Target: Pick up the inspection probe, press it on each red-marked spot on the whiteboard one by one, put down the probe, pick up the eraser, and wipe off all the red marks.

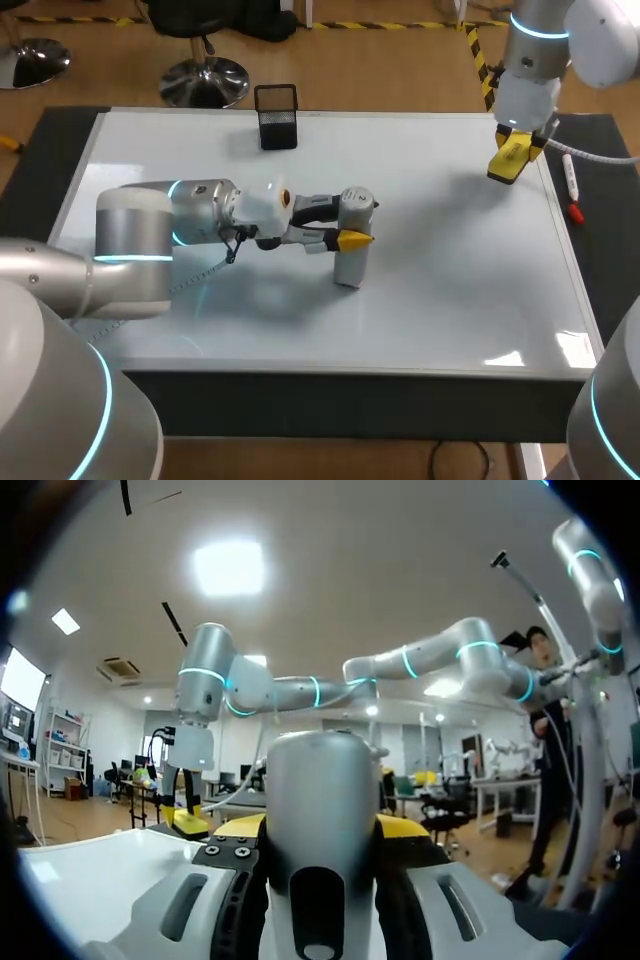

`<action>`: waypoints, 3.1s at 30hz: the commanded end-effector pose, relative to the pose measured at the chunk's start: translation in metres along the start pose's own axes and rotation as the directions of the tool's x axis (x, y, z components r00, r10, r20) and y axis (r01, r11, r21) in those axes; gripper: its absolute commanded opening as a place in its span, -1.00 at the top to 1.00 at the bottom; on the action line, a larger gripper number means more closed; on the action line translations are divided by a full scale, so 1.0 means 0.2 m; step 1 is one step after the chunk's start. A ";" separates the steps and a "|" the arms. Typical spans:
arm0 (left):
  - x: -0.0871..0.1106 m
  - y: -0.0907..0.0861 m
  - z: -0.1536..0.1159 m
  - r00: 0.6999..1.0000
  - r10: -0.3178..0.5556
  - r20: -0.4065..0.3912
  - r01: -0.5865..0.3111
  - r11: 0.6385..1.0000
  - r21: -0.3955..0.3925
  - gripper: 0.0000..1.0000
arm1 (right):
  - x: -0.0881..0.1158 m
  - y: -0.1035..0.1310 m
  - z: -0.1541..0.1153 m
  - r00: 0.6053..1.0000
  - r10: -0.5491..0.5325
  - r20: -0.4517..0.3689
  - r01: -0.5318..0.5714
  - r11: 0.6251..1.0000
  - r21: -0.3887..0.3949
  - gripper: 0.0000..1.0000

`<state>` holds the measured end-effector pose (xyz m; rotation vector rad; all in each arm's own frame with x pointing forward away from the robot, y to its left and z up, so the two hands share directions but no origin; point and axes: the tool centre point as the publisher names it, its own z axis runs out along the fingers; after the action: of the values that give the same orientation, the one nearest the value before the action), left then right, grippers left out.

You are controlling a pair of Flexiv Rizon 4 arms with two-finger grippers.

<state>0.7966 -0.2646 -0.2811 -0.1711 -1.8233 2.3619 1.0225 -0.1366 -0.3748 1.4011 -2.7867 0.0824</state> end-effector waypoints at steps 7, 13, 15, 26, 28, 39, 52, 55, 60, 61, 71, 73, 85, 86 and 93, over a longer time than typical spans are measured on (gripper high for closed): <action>0.01 0.04 -0.02 1.000 0.016 0.005 -0.016 0.998 -0.058 1.00 | 0.00 0.00 0.00 1.000 -0.001 -0.003 0.002 1.000 0.002 1.00; 0.01 0.03 -0.03 1.000 0.018 0.006 -0.018 0.998 -0.059 1.00 | 0.00 0.00 0.00 1.000 -0.001 -0.003 0.002 1.000 0.002 1.00; 0.00 0.03 -0.03 1.000 0.019 0.008 -0.019 0.998 -0.060 1.00 | 0.00 0.00 0.00 1.000 -0.001 -0.003 0.002 1.000 0.002 1.00; -0.02 -0.09 -0.03 0.999 0.044 0.013 -0.044 0.999 -0.028 1.00 | 0.00 0.00 0.00 1.000 -0.001 -0.003 0.002 1.000 0.002 1.00; -0.03 -0.13 -0.04 0.999 0.053 0.013 -0.053 0.998 -0.026 1.00 | 0.00 0.00 0.00 1.000 -0.001 -0.003 0.002 1.000 0.002 1.00; -0.14 -0.29 -0.20 0.990 0.114 0.079 -0.112 0.993 -0.032 1.00 | 0.00 0.00 0.00 1.000 -0.001 -0.003 0.002 1.000 0.002 1.00; -0.38 -0.58 -0.70 0.943 0.221 0.249 -0.207 0.975 -0.082 1.00 | 0.00 0.00 0.00 1.000 -0.001 -0.003 0.002 1.000 0.002 1.00; -0.43 -0.63 -0.81 0.932 0.241 0.272 -0.220 0.970 -0.105 1.00 | 0.00 0.00 0.00 1.000 -0.001 -0.003 0.002 1.000 0.002 1.00; -0.49 -0.72 -0.99 0.908 0.285 0.306 -0.249 0.957 -0.150 1.00 | 0.00 0.00 0.00 1.000 -0.001 -0.003 0.002 1.000 0.002 1.00; -0.50 -0.73 -1.03 0.902 0.287 0.321 -0.252 0.957 -0.147 1.00 | 0.00 0.00 0.00 1.000 -0.001 -0.003 0.002 1.000 0.002 1.00; -0.55 -0.80 -1.34 0.840 0.320 0.438 -0.279 0.947 -0.157 1.00 | 0.00 0.00 0.00 1.000 -0.001 -0.003 0.002 1.000 0.002 1.00; -0.54 -0.81 -1.38 0.832 0.324 0.450 -0.280 0.946 -0.163 1.00 | 0.00 0.00 0.00 1.000 -0.001 -0.003 0.002 1.000 0.002 1.00; -0.52 -0.84 -1.45 0.819 0.327 0.471 -0.289 0.945 -0.154 1.00 | 0.00 0.00 0.00 1.000 -0.001 -0.003 0.002 1.000 0.002 1.00; -0.52 -0.84 -1.45 0.819 0.327 0.471 -0.289 0.945 -0.154 1.00 | 0.00 0.00 0.00 1.000 -0.001 -0.003 0.002 1.000 0.002 1.00; -0.52 -0.84 -1.45 0.819 0.327 0.471 -0.289 0.945 -0.154 1.00 | 0.00 0.00 0.00 1.000 -0.001 -0.003 0.002 1.000 0.002 1.00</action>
<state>0.9613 0.0340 -0.1944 0.1590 -2.2566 2.7521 1.0225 -0.1366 -0.3749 1.4013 -2.7871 0.0826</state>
